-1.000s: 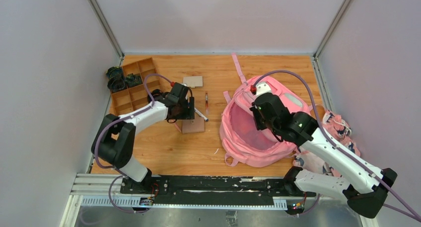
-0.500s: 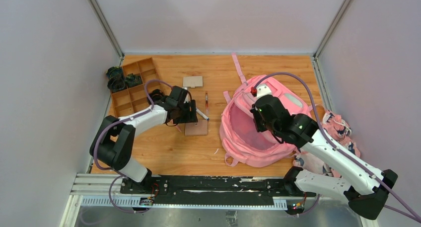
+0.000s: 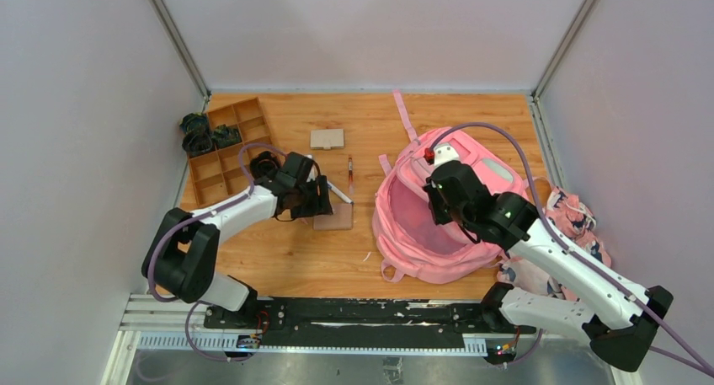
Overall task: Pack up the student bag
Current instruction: Adjust the personal item at the center of the board.
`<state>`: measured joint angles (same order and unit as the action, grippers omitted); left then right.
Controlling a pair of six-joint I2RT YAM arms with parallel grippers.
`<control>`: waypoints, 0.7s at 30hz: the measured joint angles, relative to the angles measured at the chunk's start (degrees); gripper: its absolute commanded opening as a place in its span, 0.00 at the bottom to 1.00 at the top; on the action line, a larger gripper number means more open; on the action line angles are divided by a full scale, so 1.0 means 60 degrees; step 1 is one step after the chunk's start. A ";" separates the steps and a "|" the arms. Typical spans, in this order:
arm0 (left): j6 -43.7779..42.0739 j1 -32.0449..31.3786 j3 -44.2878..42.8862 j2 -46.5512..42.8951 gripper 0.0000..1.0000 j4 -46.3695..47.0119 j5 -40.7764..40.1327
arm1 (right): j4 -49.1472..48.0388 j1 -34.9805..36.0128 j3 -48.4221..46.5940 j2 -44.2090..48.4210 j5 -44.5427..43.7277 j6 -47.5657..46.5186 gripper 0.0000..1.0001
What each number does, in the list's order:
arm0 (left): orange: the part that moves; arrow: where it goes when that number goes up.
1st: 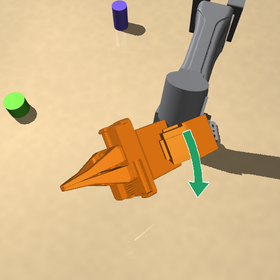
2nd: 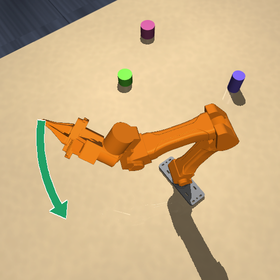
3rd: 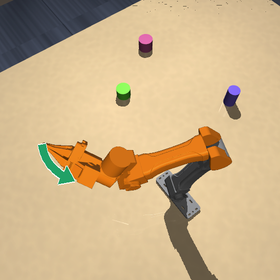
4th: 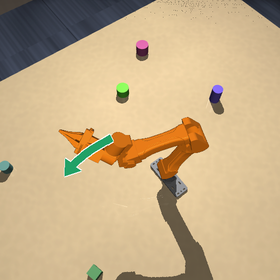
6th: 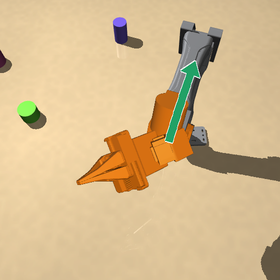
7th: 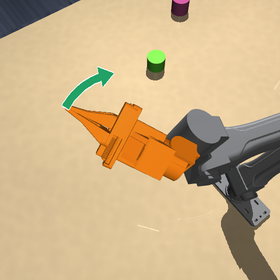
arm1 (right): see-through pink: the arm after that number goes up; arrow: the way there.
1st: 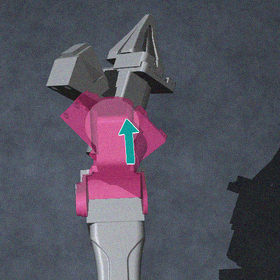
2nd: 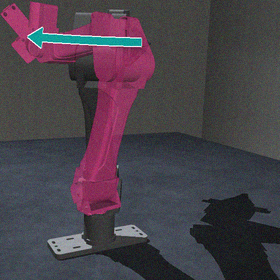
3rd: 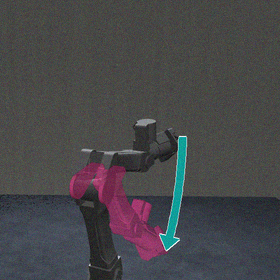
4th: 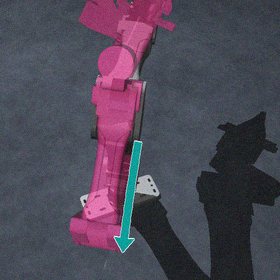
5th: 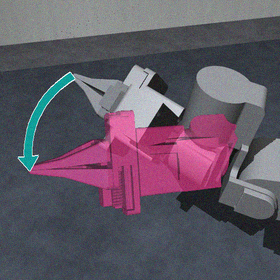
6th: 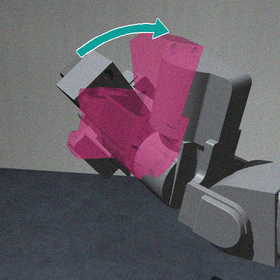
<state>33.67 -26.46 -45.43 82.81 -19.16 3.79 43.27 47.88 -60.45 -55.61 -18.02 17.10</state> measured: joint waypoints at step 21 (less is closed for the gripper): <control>-0.1311 -0.0911 -0.0208 -0.2353 0.73 -0.1515 0.0565 | 0.0390 0.0004 0.0015 -0.0229 -0.0073 0.0743 0.08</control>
<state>25.80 -31.92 -46.68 68.69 -28.25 7.18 45.60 47.90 -60.36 -56.99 -18.46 21.56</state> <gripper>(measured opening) 0.723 0.082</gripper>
